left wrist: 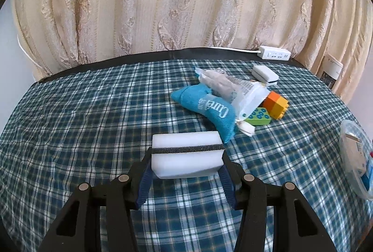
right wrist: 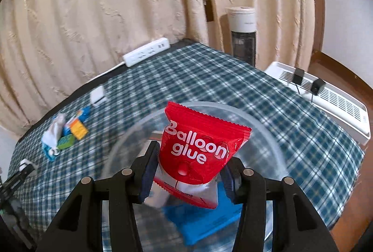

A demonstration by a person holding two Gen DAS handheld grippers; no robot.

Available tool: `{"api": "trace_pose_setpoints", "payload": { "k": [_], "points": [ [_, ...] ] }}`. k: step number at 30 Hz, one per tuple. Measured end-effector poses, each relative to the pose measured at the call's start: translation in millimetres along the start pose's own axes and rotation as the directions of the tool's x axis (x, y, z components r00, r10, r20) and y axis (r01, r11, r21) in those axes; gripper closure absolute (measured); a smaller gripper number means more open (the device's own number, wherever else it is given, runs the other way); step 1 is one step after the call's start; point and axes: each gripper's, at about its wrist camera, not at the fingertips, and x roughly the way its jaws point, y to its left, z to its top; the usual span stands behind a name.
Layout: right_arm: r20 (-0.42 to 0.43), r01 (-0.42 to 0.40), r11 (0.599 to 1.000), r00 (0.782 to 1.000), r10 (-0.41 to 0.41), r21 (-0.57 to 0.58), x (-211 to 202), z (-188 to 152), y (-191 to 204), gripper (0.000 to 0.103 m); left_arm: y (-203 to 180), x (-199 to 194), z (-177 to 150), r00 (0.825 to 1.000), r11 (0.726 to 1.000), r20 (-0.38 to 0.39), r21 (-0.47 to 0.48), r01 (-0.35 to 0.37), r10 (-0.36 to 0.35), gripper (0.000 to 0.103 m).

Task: Organize objects
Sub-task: 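Lower the red glue bag into the clear bowl and open the right tool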

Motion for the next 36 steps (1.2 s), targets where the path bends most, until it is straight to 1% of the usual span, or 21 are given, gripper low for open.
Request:
{"api": "trace_pose_setpoints", "payload": {
  "k": [5,13,28,30,32,36],
  "points": [
    [-0.032,0.022,1.000,0.999,-0.022,0.010,17,4,-15,0.053,-10,-6,-2,1.000,1.000,0.001,0.020,0.010,-0.010,0.049],
    [-0.068,0.030,1.000,0.997,-0.030,-0.002,36,9,-20,0.052,-23,-14,-2,1.000,0.999,0.000,0.028,0.029,-0.029,0.049],
    [-0.080,0.024,1.000,0.996,-0.024,0.005,43,12,-23,0.052,-46,-15,-3,0.998,0.997,-0.013,0.039,0.065,-0.064,0.049],
    [-0.082,0.023,1.000,0.996,-0.021,0.012,45,12,-23,0.050,-48,-14,-4,0.997,0.997,-0.018,0.038,0.070,-0.069,0.049],
    [-0.082,0.020,0.999,0.997,-0.018,0.031,46,12,-24,0.044,-49,-12,-6,0.997,0.997,-0.025,0.034,0.073,-0.072,0.049],
    [-0.071,0.017,0.999,0.997,-0.014,0.046,44,10,-22,0.042,-50,-9,-8,0.997,0.997,-0.037,0.029,0.073,-0.072,0.049]
  ]
}}
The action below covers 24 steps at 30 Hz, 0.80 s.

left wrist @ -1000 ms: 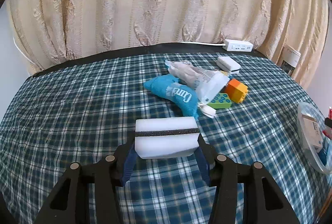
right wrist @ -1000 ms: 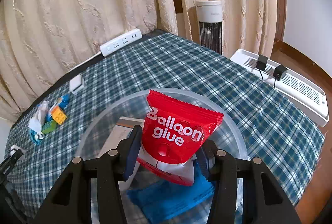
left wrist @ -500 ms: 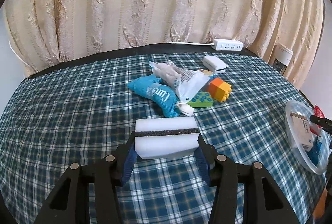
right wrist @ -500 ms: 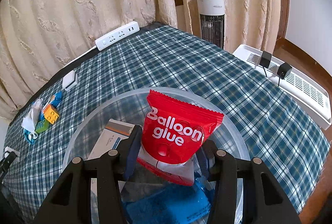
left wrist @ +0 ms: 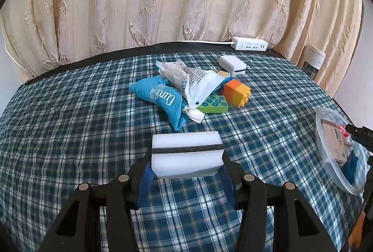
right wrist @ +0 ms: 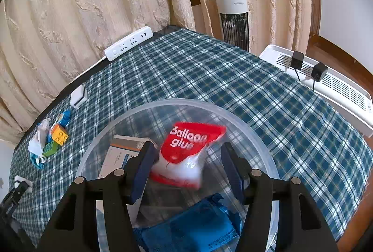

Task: Organize objects
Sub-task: 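Lower the red glue bag into the clear bowl and open the right tool, then carry the white sponge with the left tool into the bowl and release it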

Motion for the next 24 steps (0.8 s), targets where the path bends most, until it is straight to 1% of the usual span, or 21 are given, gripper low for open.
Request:
{"api": "trace_pose_setpoints", "payload": {
  "k": [5,12,14,17,24],
  "points": [
    [0.011,-0.015,1.000,1.000,0.015,0.010,-6,-4,-1,0.042,-4,-2,-1,1.000,1.000,-0.001,0.004,0.006,-0.006,0.049],
    [0.055,-0.034,0.999,0.998,0.033,0.022,-22,-11,-8,0.042,-25,-5,-1,0.999,0.999,-0.003,0.041,0.034,-0.034,0.049],
    [0.067,-0.038,0.999,0.997,0.037,0.017,-27,-13,-9,0.042,-34,-6,-1,0.999,0.997,-0.004,0.055,0.049,-0.049,0.049],
    [0.080,-0.046,0.999,0.996,0.045,0.015,-33,-16,-11,0.042,-50,-9,-2,0.996,0.993,-0.014,0.075,0.092,-0.091,0.049],
    [0.097,-0.072,0.997,0.993,0.070,0.022,-40,-20,-18,0.042,-91,-17,-1,0.988,0.979,-0.010,0.139,0.152,-0.152,0.049]
  ]
}}
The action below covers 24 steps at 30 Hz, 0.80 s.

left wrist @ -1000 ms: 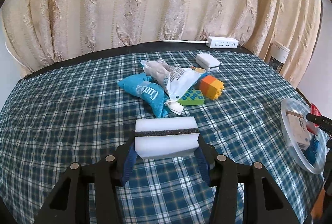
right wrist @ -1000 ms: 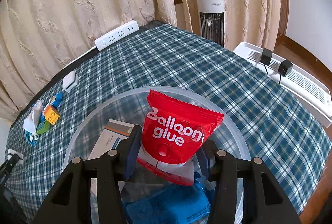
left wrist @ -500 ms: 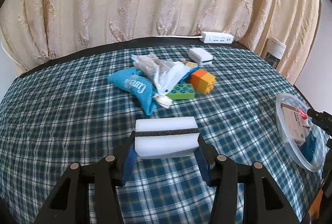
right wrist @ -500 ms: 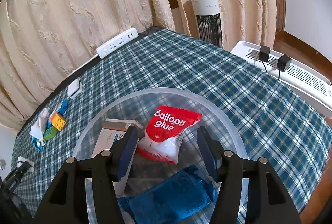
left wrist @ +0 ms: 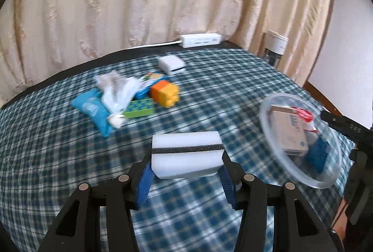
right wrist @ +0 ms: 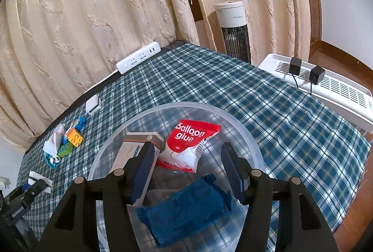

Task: Organize objects
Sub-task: 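Carry the white sponge with the left tool into the bowl and release it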

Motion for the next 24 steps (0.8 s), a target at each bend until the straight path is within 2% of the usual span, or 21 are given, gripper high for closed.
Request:
{"api": "trace_pose_setpoints", "payload": {
  "k": [15,24],
  "points": [
    [0.031,-0.030,0.999,0.999,0.030,0.012,-14,-1,-13,0.042,-85,0,10,0.988,0.980,-0.013,0.124,0.157,-0.156,0.049],
    [0.027,-0.038,0.999,0.999,0.037,0.029,-16,-2,-21,0.042,-120,9,8,0.977,0.958,-0.046,0.190,0.213,-0.208,0.048]
  ]
}}
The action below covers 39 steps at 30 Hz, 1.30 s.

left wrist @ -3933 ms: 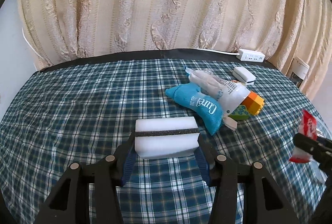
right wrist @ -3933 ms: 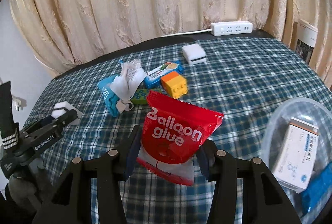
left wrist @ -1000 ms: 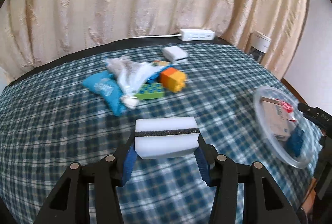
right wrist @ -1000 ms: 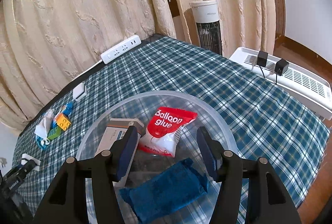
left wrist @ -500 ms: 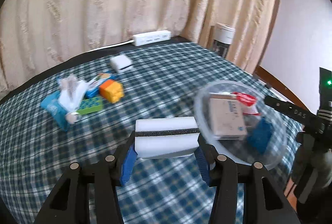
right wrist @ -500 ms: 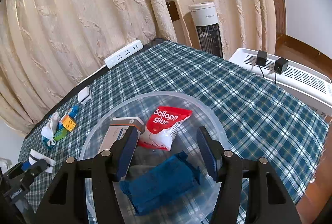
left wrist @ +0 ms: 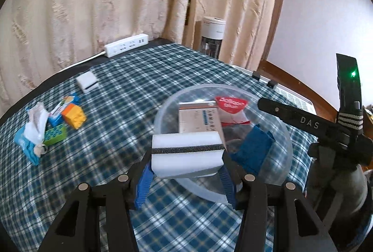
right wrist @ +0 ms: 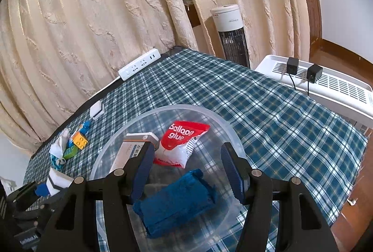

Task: Organize objects
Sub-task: 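Carry the white sponge with the left tool into the bowl and release it, then withdraw both tools from the bowl toward the remaining items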

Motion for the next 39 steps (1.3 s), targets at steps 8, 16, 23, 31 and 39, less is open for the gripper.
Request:
{"api": "trace_pose_setpoints", "payload": {
  "k": [8,16,23,31,39],
  "points": [
    [0.003,-0.006,1.000,1.000,0.006,0.015,-1,1,-9,0.042,-21,11,7,0.999,0.998,-0.011,0.037,0.045,-0.044,0.046],
    [0.000,-0.007,1.000,1.000,0.007,0.030,0,1,-17,0.042,-31,21,4,0.996,0.995,-0.027,0.057,0.087,-0.085,0.013],
    [0.000,-0.011,0.999,1.000,0.011,0.032,1,0,-18,0.042,-19,15,0,0.998,0.998,-0.015,0.025,0.062,-0.061,0.008],
    [-0.002,-0.011,0.999,1.000,0.012,0.034,0,-1,-17,0.042,2,6,-8,1.000,0.999,-0.005,-0.021,0.025,-0.025,0.007],
    [0.011,-0.011,1.000,1.000,0.011,0.010,-2,-6,-4,0.042,15,10,-15,1.000,0.999,-0.023,-0.044,-0.020,0.019,0.007]
  ]
}}
